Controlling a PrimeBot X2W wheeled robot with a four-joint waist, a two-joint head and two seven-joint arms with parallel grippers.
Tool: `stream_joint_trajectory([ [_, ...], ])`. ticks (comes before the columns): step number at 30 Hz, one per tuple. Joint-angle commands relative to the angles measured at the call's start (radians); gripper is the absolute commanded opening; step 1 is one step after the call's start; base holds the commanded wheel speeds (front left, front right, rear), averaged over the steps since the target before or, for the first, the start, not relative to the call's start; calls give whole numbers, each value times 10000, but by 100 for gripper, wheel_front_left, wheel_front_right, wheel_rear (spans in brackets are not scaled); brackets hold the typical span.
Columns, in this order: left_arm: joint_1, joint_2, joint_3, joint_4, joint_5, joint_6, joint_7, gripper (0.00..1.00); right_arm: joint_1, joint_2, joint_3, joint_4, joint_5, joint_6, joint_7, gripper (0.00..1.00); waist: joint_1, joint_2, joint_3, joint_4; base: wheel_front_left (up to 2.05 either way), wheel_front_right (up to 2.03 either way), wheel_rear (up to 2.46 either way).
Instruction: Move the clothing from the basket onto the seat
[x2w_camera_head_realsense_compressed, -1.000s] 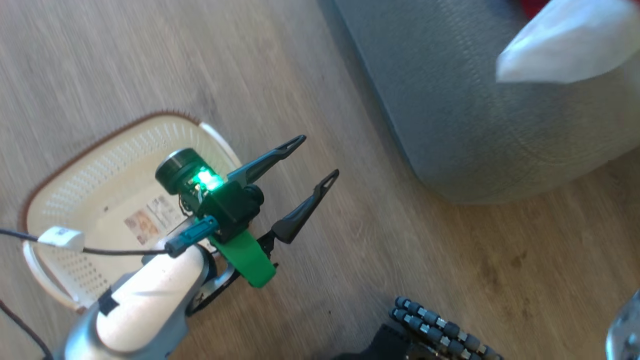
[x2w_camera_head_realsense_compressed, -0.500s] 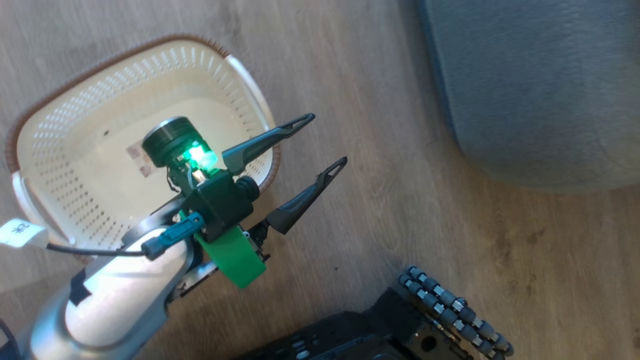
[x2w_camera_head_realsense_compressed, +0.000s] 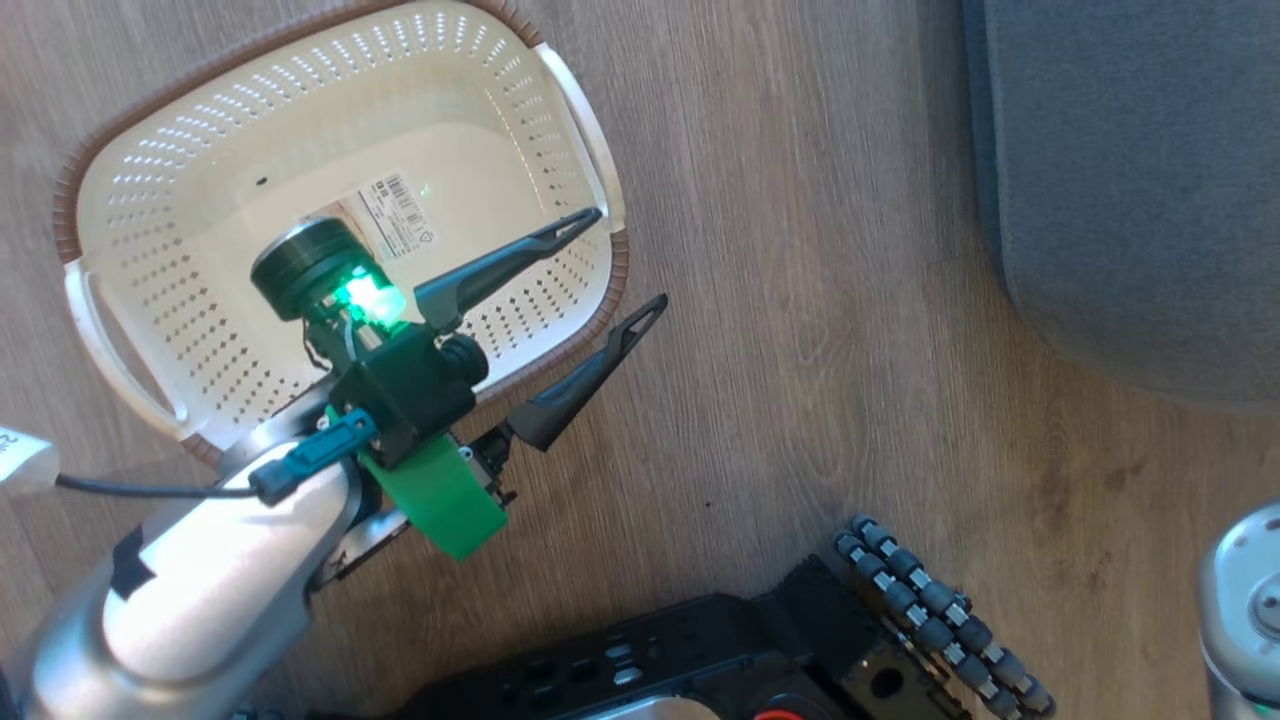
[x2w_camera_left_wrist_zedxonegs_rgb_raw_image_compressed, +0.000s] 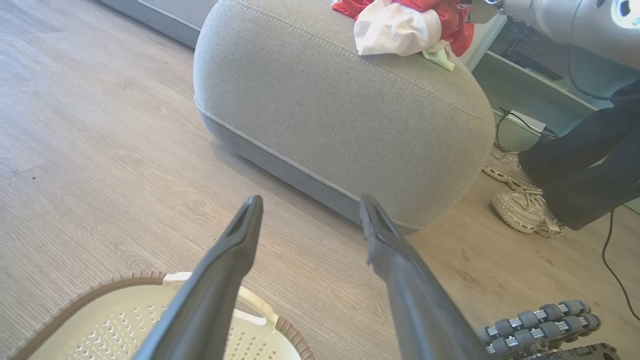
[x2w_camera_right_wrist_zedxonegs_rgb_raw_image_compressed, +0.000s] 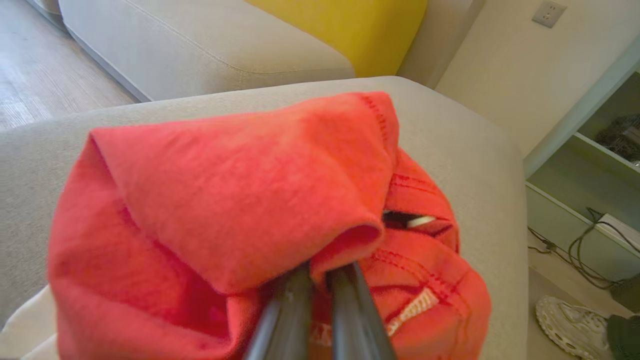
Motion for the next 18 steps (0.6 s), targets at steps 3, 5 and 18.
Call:
stream_joint_trajectory([
  [3, -163, 106, 271, -210, -51, -15, -113, 100, 457, -584, 320, 350, 381, -4, -668, 95, -1, 0, -186, 31, 0, 0, 0],
  [5, -180, -11, 230, -122, -75, -15, -138, 100, 742, -974, 748, 1039, 658, -4, -1143, 100, -1, 0, -349, 58, 0, 0, 0],
  [18, 120, -1334, 593, 725, -298, -15, -209, 100, 3062, -3422, 3964, 3139, 3190, -4, -3570, 100, -1, 0, -2368, 1023, 0, 0, 0],
])
